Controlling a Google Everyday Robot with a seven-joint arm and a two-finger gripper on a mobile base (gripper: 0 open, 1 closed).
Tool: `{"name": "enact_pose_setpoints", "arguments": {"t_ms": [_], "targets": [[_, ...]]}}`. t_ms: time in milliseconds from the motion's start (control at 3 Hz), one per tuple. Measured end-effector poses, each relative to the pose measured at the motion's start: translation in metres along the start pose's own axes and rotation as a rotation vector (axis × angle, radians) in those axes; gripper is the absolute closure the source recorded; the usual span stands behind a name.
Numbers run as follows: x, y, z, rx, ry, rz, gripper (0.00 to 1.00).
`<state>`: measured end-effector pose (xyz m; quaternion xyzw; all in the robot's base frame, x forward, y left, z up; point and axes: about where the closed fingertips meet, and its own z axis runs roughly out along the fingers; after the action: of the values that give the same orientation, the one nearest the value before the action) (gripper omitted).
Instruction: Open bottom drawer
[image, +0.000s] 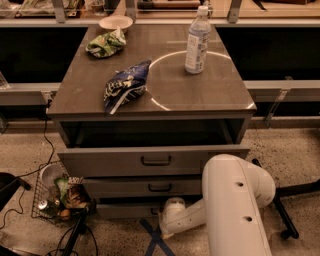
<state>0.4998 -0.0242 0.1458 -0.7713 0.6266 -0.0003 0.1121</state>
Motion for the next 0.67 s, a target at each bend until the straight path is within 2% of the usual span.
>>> {"name": "enact_pose_setpoints", "arguments": {"t_ms": [667], "targets": [[-0.0004, 0.0010, 0.0008, -0.002, -0.001, 0.000, 0.87]]}}
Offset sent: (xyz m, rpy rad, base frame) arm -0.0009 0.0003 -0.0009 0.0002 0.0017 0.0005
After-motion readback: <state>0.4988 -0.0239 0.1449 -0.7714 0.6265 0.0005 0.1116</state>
